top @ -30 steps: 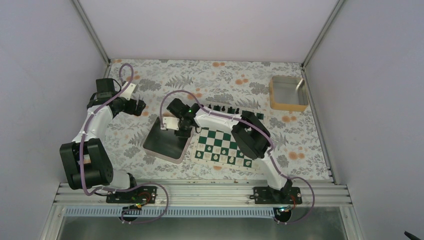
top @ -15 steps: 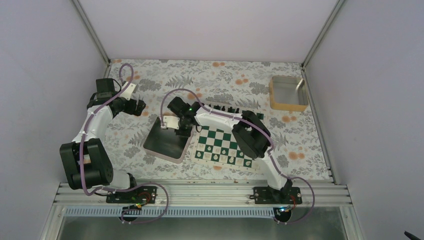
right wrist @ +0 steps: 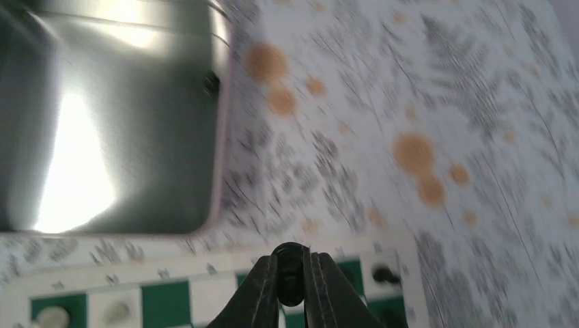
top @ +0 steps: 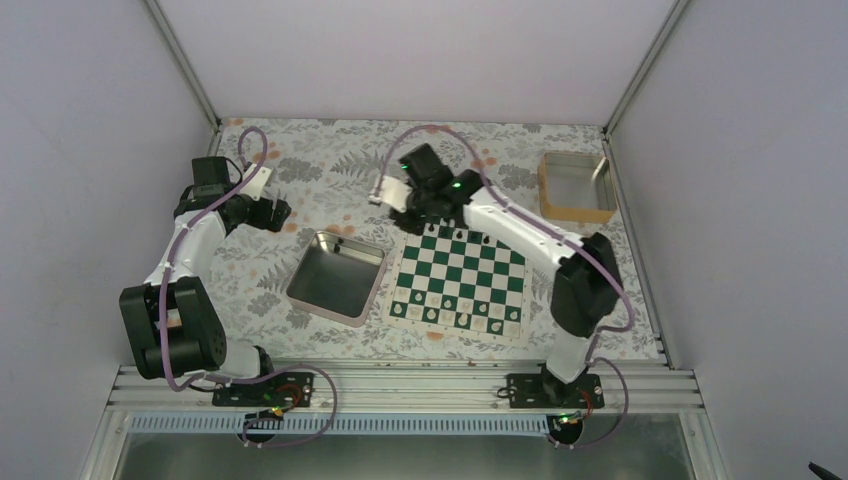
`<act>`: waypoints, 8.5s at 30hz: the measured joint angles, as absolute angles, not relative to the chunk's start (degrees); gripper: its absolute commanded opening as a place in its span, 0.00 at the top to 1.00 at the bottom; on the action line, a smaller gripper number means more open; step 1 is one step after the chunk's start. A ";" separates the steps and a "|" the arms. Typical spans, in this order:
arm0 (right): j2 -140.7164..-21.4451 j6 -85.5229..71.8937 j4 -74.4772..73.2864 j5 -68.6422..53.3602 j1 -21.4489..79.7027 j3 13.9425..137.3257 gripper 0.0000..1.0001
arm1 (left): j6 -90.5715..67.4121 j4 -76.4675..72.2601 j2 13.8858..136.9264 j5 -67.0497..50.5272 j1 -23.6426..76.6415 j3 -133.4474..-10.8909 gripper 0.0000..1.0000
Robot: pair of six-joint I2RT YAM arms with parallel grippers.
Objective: Set up the chess pieces on the board
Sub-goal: Pick up the chess piece from the storage box, then place the chess piece on the chessboard, then adjust the storage box at the center of the board.
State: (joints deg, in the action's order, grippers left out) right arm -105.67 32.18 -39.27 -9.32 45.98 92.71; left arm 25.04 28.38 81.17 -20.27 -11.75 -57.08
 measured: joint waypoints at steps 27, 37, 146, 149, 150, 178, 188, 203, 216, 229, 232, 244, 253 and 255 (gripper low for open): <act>-84.84 33.30 -27.42 -15.09 5.82 50.43 0.88 | 25.02 28.36 82.56 -18.44 -11.07 -57.43 0.00; -90.24 34.35 -23.64 -16.95 5.06 50.00 0.88 | 25.02 28.36 82.56 -18.06 -11.07 -57.43 0.00; -129.58 50.72 -42.30 -5.48 49.69 110.28 0.58 | 31.57 32.60 76.49 -11.90 -14.92 -55.20 0.00; -129.58 50.70 -41.98 -3.88 48.58 108.25 0.58 | 31.55 33.32 76.20 -10.96 -17.54 -55.29 0.00; -129.58 50.72 -41.85 -3.42 48.18 107.79 0.59 | 31.55 33.67 76.18 -10.76 -18.41 -55.40 0.00; -130.47 47.64 -48.75 -8.54 46.11 112.86 0.78 | 31.46 36.12 73.56 -13.58 -20.80 -55.96 0.00; -134.30 46.24 -49.76 -9.15 46.48 116.88 0.75 | 31.35 35.64 74.26 -15.81 -20.80 -55.96 0.00; -138.82 45.34 -50.89 -8.78 47.35 124.22 0.89 | 32.56 34.26 80.23 -18.57 -20.78 -59.72 0.00; -143.98 45.17 -50.68 -8.32 53.34 131.66 0.96 | 33.82 31.44 81.12 -19.20 -20.80 -59.68 0.00; -143.98 51.18 -41.54 -8.03 57.71 130.43 0.94 | 34.35 30.30 83.02 -21.78 -20.80 -59.68 0.00; -144.11 54.74 -39.13 -7.40 58.46 130.02 0.96 | 34.37 30.02 83.18 -22.39 -20.80 -59.68 0.00; -144.90 67.90 -33.87 -11.38 59.57 130.98 0.97 | 34.54 28.77 83.20 -23.05 -21.15 -59.24 0.00; -144.66 78.76 -33.15 -13.52 59.64 128.16 0.95 | 34.54 28.53 83.40 -23.16 -21.61 -59.02 0.00; -144.66 80.64 -32.73 -13.91 59.72 128.16 0.87 | 34.52 28.25 83.61 -23.20 -21.74 -59.02 0.00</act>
State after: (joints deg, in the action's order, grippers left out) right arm -144.66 80.64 -32.73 -13.91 59.72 128.16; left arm 34.52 28.25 83.61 -23.20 -21.74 -59.02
